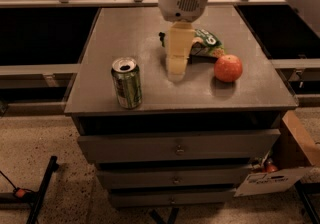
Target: Move green can near green rice chip bag
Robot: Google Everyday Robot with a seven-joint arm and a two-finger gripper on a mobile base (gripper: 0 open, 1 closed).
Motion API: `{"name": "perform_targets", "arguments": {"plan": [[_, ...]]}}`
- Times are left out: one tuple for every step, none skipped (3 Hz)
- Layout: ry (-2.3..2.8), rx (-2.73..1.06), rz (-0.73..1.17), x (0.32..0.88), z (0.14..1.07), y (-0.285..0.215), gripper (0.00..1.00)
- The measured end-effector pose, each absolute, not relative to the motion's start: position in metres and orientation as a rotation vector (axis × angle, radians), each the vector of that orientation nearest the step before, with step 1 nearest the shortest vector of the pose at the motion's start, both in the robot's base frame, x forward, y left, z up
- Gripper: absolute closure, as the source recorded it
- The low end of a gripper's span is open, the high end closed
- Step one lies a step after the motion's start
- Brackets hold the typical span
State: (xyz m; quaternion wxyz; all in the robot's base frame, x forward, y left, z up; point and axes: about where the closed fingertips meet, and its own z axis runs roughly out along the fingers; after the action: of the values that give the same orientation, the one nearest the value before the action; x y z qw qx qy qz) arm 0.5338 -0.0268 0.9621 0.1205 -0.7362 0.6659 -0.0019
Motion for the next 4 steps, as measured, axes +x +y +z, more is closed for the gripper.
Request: {"name": "perform_targets", "arguments": {"plan": [[1.889,-2.224,0.019,0.534,0.95,0.012,0.0],[1.843,-2.283,0.012,0.527,0.94,0.043,0.0],[1.82,-2.342,-0.027,0.52,0.928,0.069,0.0],[1.859,-2.348,-0.044,0.52,0.918,0.084,0.0]]}}
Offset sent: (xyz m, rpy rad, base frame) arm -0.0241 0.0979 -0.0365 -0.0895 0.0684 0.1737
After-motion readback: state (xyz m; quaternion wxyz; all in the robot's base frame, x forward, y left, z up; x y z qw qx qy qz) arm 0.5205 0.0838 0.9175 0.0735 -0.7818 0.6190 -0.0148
